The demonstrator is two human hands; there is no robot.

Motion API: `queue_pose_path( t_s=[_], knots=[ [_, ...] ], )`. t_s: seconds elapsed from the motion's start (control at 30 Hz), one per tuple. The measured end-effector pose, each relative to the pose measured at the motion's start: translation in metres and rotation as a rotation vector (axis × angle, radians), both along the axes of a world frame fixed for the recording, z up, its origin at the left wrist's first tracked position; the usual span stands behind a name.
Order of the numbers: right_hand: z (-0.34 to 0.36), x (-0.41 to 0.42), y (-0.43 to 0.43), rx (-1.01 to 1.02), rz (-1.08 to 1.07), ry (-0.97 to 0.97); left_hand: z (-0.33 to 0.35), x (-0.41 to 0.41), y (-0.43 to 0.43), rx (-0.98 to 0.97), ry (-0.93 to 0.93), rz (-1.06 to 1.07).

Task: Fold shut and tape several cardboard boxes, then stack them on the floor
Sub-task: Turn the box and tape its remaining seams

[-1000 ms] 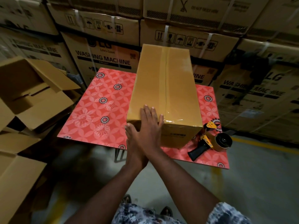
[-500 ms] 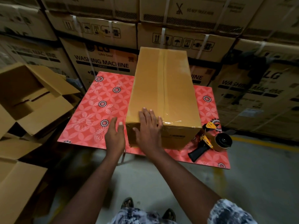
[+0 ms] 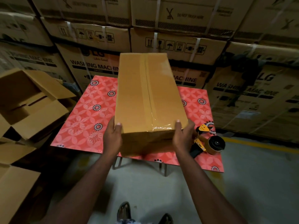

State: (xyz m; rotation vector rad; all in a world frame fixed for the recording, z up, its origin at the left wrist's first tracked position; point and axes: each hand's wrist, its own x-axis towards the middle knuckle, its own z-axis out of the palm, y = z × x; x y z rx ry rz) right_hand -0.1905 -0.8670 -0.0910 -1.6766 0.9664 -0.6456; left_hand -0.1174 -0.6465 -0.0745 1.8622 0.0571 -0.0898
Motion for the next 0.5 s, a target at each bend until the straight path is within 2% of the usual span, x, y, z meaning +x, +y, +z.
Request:
queue_pose_path(
  t_s=[0.13,0.23,0.37,0.43,0.5],
  knots=[
    [-0.005,0.018,-0.026,-0.023,0.15,-0.048,0.002,-0.056,-0.005,-0.163,0.112,0.207],
    [-0.003,0.033,-0.062,-0.057,0.303,0.018,0.006,-0.091,-0.021,-0.265,0.249,0.217],
    [0.008,0.061,-0.103,-0.328,0.249,0.187,0.01,-0.113,-0.048,-0.327,0.358,0.116],
    [0.015,0.059,-0.086,-0.467,0.237,0.219,0.008,-0.107,-0.056,-0.358,0.379,0.103],
    [0.016,0.035,-0.041,-0.552,0.377,0.241,0.006,-0.096,-0.06,-0.389,0.376,0.086]
  ],
)
